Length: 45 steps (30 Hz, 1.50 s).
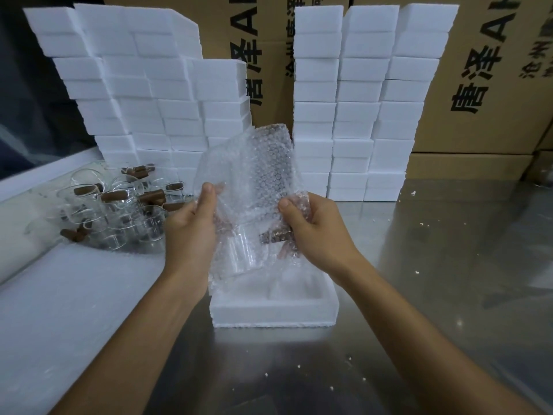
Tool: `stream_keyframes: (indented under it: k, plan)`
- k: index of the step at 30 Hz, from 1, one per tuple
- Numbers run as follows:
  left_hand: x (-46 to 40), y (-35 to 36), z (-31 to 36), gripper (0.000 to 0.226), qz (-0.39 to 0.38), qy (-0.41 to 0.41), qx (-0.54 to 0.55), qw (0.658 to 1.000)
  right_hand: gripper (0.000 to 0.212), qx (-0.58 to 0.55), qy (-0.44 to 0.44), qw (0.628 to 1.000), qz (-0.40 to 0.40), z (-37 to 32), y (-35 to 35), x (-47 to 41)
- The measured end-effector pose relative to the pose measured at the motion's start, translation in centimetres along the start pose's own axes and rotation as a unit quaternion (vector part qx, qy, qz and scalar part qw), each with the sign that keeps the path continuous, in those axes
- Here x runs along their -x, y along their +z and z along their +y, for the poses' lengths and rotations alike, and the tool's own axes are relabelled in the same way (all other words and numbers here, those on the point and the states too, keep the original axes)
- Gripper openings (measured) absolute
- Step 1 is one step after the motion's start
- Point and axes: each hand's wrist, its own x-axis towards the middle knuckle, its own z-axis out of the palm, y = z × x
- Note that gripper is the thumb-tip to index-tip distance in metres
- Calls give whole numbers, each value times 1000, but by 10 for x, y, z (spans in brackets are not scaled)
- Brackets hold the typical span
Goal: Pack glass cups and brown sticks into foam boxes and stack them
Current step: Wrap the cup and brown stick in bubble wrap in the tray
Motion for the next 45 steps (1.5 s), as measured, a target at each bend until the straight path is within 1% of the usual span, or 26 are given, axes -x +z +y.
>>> stream_keyframes:
  k: [2,4,6,7,9,11,15,16,18,20,22,23,26,28,30,33,35,37,39,42,45]
  plan:
    - [-1,-1,1,22,8,2,-10,1000,35,-1,-3,1000,4,0,1,0]
    - [-1,-2,1,23,11,-2,-7,1000,34,0,-3,1000,7,0,2,1]
    - [1,-1,1,26,8,-27,6,1000,29,-2,-5,1000,16,0,3,0]
    - [1,0,1,34,1,-48,26,999,29,-4,-9,1000,26,1,3,0]
    - [2,3,1,48,-36,-85,86,992,30,-6,-16,999,48,3,4,0]
    - [4,5,-1,61,-74,-105,130,983,30,-7,-20,998,63,3,4,0]
    - [5,5,-5,76,-156,-124,129,971,30,-17,-22,996,87,2,4,1]
    - [5,6,-4,75,-164,-129,116,971,30,-19,-21,996,89,2,3,1]
    - [5,7,-4,59,-156,-131,87,975,30,-18,-16,996,82,0,2,1]
    - [4,8,-4,41,-124,-124,76,982,31,-27,-8,998,55,0,1,2]
    - [1,8,-3,32,-83,-117,76,987,34,-51,1,998,33,-2,1,3]
    - [0,7,-3,30,-67,-112,72,989,31,-60,7,998,31,-3,2,3]
    - [-4,3,-2,25,-30,-80,53,995,12,-57,20,996,68,-6,2,4]
    - [-4,0,0,25,-20,-58,51,997,25,-28,-11,993,110,-6,1,4]
    - [-5,-1,1,27,-21,-42,54,997,38,20,-76,988,131,-8,0,7]
    - [-4,0,2,27,-33,-23,64,997,41,154,-184,963,119,-9,7,10]
    - [-2,1,3,26,-52,-8,66,996,48,220,-209,948,98,-8,14,14]
    - [0,1,5,25,-69,2,75,995,46,249,-239,934,90,-6,19,17]
    - [1,0,7,26,-85,13,91,992,43,245,-252,931,93,-4,20,19]
    - [3,2,10,26,-104,25,116,987,45,201,-227,950,71,-3,19,21]
    - [5,3,13,31,-123,28,133,983,50,126,-176,974,62,-5,21,21]
